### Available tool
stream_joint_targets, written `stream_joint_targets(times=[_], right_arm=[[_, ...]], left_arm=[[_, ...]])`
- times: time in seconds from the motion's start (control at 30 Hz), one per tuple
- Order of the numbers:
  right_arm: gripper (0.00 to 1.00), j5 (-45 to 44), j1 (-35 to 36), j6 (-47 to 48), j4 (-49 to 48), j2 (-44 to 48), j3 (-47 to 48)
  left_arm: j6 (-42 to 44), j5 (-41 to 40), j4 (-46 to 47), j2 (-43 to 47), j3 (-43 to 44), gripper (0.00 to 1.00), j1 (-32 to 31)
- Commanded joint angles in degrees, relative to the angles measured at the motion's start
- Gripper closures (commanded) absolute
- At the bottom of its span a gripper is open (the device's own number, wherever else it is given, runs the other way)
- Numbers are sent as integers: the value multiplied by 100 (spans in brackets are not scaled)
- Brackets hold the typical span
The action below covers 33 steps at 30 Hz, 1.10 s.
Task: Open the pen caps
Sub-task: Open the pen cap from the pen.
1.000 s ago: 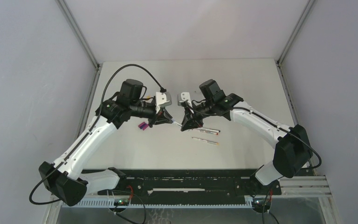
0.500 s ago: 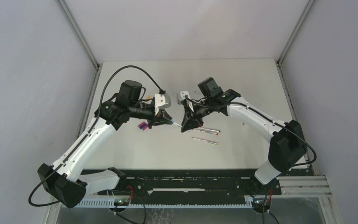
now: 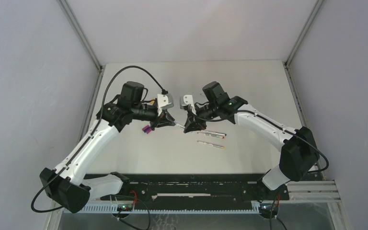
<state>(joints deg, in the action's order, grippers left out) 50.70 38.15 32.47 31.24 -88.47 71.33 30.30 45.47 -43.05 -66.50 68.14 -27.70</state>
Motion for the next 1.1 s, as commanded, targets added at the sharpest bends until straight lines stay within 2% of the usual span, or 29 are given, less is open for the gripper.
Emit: stream_joint_targets(times=[0.0,0.33,0.47,0.73,0.9,1.07], right_arm=[[100,-1259,-106,-250,-6,78,-321],[100,-1013,-131,41,287,-93,-285],[100,-727,-214,176,700,-295,-103],[100,-564,-229,287,913,-420,12],[100,-663,-205,308,930,-448,65],[100,-1216,-105,198,612,-369,-38]], left_arm=[[-199,389,174,116,50,100,280],[229,525,-14,354,-74,100,324],[506,631,-178,504,-112,100,321],[607,670,-257,547,-121,100,323],[513,613,-274,500,-46,100,318],[291,483,-186,404,22,100,324]])
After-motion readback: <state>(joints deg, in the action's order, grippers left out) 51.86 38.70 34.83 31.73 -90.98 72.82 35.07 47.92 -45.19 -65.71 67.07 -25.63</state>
